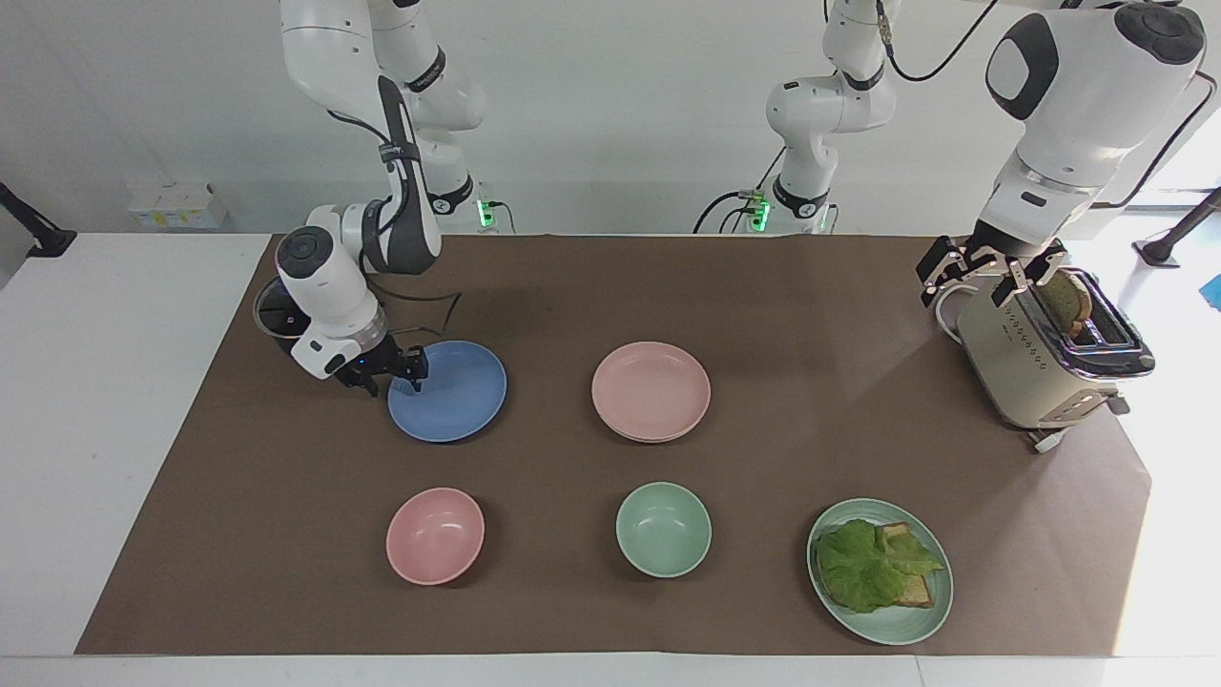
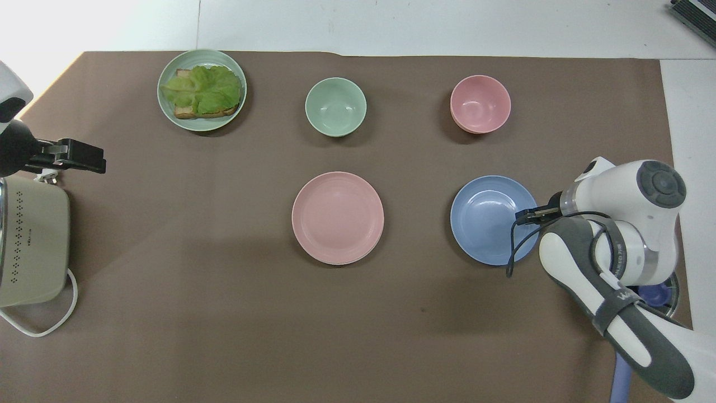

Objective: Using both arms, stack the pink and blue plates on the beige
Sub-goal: 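Carry the blue plate with the right gripper onto the pink plate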

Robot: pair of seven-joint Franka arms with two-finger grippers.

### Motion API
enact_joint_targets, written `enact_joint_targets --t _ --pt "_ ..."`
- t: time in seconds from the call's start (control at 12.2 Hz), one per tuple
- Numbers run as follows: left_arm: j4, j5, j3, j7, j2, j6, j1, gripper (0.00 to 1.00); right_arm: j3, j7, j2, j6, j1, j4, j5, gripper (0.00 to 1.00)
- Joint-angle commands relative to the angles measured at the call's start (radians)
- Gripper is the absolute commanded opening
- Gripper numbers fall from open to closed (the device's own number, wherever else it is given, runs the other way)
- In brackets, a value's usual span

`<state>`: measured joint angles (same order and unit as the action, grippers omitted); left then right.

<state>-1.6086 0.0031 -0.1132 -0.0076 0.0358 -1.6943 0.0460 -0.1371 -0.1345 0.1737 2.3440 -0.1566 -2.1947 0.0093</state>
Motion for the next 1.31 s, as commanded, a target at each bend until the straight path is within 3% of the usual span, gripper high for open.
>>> enact_joint_targets --t 0.0,0.08,0.25,0.65,1.06,1.23 --pt "0.004 0.018 0.004 0.001 -0.002 0.015 -0.006 1.0 -0.01 -0.04 0.0 0.023 -0.021 -0.01 0.017 0.11" --pt "0.004 0.02 0.004 0.001 -0.002 0.015 -0.006 1.0 -0.01 -0.04 0.0 0.023 -0.021 -0.01 0.015 0.05" --pt "0.004 0.02 0.004 0.001 -0.002 0.015 -0.006 1.0 -0.01 -0.042 0.003 0.023 -0.02 -0.007 0.015 0.0" --pt "0.004 0.018 0.004 0.001 -0.002 0.015 -0.006 1.0 -0.018 -0.019 -0.034 -0.011 0.017 0.032 0.018 0.0" --pt "0.004 0.018 0.004 0.001 -0.002 0.015 -0.006 1.0 -0.024 0.203 -0.069 -0.164 0.176 0.196 0.02 0.0" --pt "0.004 0.018 0.004 0.001 -0.002 0.015 -0.006 1.0 -0.022 0.313 -0.065 -0.155 0.253 0.216 0.02 0.0"
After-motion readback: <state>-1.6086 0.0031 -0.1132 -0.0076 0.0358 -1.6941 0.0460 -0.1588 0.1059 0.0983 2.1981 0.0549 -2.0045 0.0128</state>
